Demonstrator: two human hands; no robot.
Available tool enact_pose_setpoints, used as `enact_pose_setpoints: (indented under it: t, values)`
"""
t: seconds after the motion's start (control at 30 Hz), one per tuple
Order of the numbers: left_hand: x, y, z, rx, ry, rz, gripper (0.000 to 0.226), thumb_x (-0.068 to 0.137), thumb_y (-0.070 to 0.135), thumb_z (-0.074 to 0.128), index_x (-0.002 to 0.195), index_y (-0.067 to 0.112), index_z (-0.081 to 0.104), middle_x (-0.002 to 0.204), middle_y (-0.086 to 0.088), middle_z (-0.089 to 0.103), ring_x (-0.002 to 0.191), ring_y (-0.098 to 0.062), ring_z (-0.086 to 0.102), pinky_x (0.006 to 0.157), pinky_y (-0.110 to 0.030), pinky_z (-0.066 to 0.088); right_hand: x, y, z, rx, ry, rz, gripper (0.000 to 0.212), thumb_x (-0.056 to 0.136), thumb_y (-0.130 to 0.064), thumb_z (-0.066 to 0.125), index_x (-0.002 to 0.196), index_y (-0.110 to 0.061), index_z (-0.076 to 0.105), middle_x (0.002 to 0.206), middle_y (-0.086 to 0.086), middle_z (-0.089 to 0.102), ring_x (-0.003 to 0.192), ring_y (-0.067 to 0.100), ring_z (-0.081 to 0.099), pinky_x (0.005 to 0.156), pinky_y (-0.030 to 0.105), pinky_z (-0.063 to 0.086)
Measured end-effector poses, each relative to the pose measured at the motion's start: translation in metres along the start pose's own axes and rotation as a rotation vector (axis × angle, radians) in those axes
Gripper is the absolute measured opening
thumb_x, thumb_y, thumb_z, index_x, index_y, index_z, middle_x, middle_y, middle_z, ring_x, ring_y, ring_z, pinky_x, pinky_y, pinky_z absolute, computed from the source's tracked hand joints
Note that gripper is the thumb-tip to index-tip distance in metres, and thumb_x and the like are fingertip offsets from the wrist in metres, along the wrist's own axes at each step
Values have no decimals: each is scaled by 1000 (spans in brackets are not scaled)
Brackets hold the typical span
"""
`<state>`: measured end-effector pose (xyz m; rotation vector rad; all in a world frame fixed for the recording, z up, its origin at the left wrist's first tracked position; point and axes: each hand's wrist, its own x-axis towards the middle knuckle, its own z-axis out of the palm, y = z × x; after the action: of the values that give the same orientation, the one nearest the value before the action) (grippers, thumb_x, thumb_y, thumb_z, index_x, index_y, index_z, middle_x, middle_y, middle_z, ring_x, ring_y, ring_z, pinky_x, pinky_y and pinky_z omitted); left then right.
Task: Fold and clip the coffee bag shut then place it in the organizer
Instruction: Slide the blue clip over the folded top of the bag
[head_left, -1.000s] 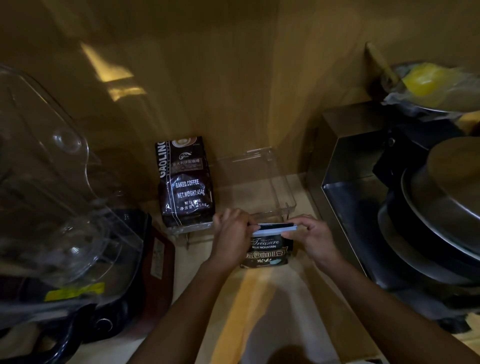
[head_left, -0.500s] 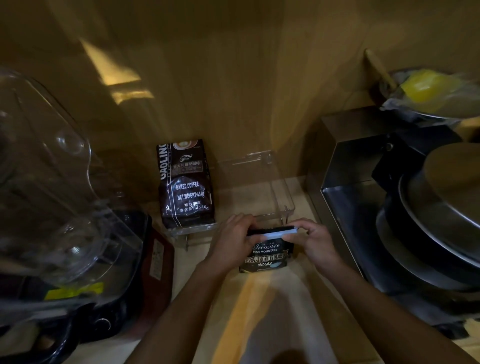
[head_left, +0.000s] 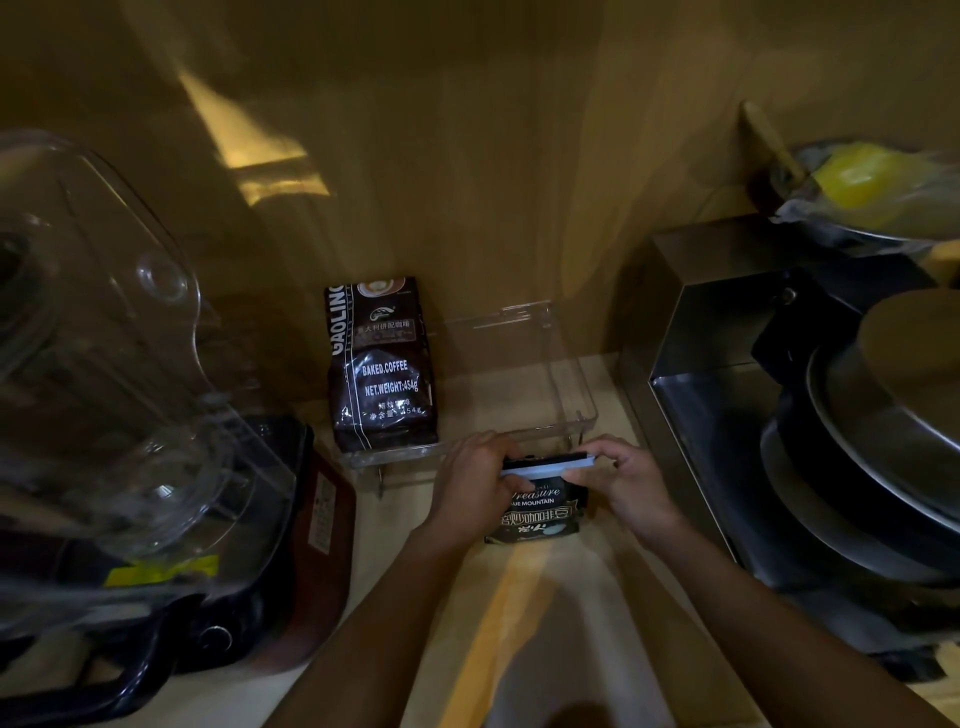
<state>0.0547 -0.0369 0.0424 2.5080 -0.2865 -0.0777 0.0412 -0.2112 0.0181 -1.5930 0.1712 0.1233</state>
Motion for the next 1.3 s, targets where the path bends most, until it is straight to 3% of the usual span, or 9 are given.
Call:
enact_pose_setpoints:
  t: [0.07, 0.17, 0.3, 0.47, 0.63, 0.8, 0.93, 1.07, 1.3]
  values:
    - [0, -1, 1, 10, 14, -6, 24, 69, 21, 72, 89, 12, 63, 96, -9, 65, 93, -26, 55, 80, -36, 43, 1, -2, 0, -151, -16, -33, 12, 69, -2, 72, 77, -9, 65, 88, 6, 59, 92, 25, 57, 79, 40, 48]
    - [0, -2, 1, 47, 21, -2, 22, 70, 21, 71, 89, 13, 63, 98, -8, 66, 93, -26, 55, 77, -33, 40, 2, -4, -1, -579, -1, -209, 19, 71, -18, 73, 88, -12, 67, 86, -9, 53, 89, -5, 37, 85, 30, 27]
    - [-2, 1, 4, 82, 50, 51, 19, 70, 22, 70, 85, 13, 62, 94, -9, 66, 91, -27, 55, 73, -30, 33, 2, -7, 3, -949, -95, -495, 23, 76, -28, 67, 96, -17, 64, 98, -3, 60, 99, 11, 44, 74, 24, 14]
    - [-7, -4, 5, 42, 48, 68, 27, 68, 28, 72, 92, 18, 64, 98, -5, 67, 95, -23, 55, 76, -25, 25, 0, -9, 9, -922, -63, -495, 17, 75, -25, 68, 86, -13, 65, 91, 0, 64, 94, 16, 51, 75, 24, 13]
    - [-14, -21, -6, -113, 96, -30, 26, 65, 24, 76, 88, 22, 66, 93, 2, 67, 93, -22, 57, 86, -39, 43, 0, -12, 6, -856, -35, -449, 15, 75, -23, 69, 84, -11, 66, 88, 0, 62, 91, 14, 49, 74, 25, 14]
    - [-15, -23, -5, -239, 106, -138, 24, 61, 12, 78, 83, 13, 68, 88, -4, 65, 92, -27, 56, 83, -42, 47, 0, -15, 11, -895, -39, -427, 18, 76, -25, 67, 91, -14, 65, 94, -4, 61, 90, 1, 35, 76, 24, 15]
    - [-14, -24, -3, -331, 121, -184, 23, 58, 8, 80, 70, 19, 64, 77, 6, 57, 88, -25, 55, 78, -37, 44, 0, -16, 11, -1051, -54, -489, 25, 79, -30, 63, 101, -17, 62, 105, -2, 62, 105, 14, 45, 77, 24, 12]
    - [-13, -23, 0, -349, 128, -140, 22, 56, 7, 80, 66, 17, 64, 70, 13, 54, 79, -20, 54, 73, -36, 45, 0, -17, 18, -1126, -105, -564, 24, 79, -30, 64, 98, -15, 63, 100, -1, 66, 102, 19, 51, 77, 25, 13]
    - [-13, -32, -4, -468, 91, -226, 29, 61, 10, 80, 86, 14, 65, 80, 17, 56, 77, 4, 50, 62, 2, 37, 2, -17, 22, -1076, -75, -572, 15, 78, -22, 65, 91, -13, 64, 94, 2, 67, 94, 22, 52, 74, 22, 12]
